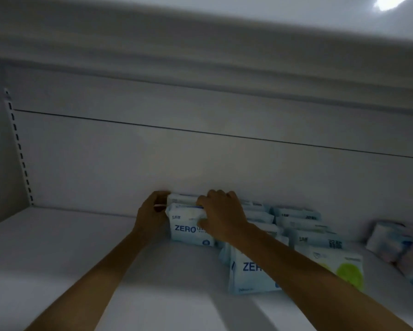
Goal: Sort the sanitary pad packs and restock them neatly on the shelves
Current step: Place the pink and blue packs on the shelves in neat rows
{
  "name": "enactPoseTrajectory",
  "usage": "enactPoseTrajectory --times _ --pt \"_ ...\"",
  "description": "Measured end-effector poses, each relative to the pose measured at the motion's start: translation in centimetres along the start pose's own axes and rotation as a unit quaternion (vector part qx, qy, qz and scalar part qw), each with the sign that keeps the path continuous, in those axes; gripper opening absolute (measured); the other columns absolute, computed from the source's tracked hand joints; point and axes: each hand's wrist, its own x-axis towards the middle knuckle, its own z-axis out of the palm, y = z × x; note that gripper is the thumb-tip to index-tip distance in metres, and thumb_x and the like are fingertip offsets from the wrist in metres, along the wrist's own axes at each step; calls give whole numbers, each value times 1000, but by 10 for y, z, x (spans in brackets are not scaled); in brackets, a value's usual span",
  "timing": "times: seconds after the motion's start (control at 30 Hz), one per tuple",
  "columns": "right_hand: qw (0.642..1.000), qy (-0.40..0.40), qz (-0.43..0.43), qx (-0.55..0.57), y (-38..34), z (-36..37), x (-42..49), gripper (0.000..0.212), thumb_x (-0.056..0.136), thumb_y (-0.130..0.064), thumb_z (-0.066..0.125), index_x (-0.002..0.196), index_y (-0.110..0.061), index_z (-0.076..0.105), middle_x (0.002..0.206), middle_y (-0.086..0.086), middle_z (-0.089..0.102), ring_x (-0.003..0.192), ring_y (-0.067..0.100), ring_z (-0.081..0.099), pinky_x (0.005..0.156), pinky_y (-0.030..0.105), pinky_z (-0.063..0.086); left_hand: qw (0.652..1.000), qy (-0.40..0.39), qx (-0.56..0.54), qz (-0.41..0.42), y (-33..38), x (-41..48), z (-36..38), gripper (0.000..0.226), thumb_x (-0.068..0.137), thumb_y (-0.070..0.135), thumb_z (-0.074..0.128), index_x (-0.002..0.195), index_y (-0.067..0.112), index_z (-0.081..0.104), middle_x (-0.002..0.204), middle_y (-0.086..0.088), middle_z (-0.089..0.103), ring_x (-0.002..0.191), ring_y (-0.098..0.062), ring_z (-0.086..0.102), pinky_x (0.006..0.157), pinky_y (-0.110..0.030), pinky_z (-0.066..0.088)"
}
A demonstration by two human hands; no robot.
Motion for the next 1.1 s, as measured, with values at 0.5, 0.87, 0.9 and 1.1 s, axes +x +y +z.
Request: enactPoseTrajectory --times 0.5,0.87,0.9,1.1 --pt "961 78 152 217 42 -32 -8 36 93 -53 50 104 -20 62 100 -1 65 91 18 61 76 30 46 998 -52 -33 -10 16 -24 21 54 86 33 70 134 23 49 120 -3 63 103 -18 62 89 -31 51" --pt "972 118 84 186 27 -53 -89 40 95 -46 50 125 -19 53 118 4 60 107 22 56 91 39 44 999 9 50 4 58 -90 -2 80 87 32 68 151 12 24 154 -2 31 138 -21 36 112 -32 31" --pt "972 119 73 190 20 -56 -97 41 95 -46 50 127 -20 52 121 4 59 109 22 55 92 39 43 997 12 71 14 62 -103 -9 80 87 33 68 151 13 24 155 -2 31 139 -20 35 113 -32 30" --pt "972 155 -4 177 -39 -52 -161 45 92 -40 57 129 -16 52 125 9 56 113 28 51 89 37 39 968 20 234 87 92 -216 -52 77 91 35 62 151 14 19 154 -3 29 138 -20 29 107 -25 26"
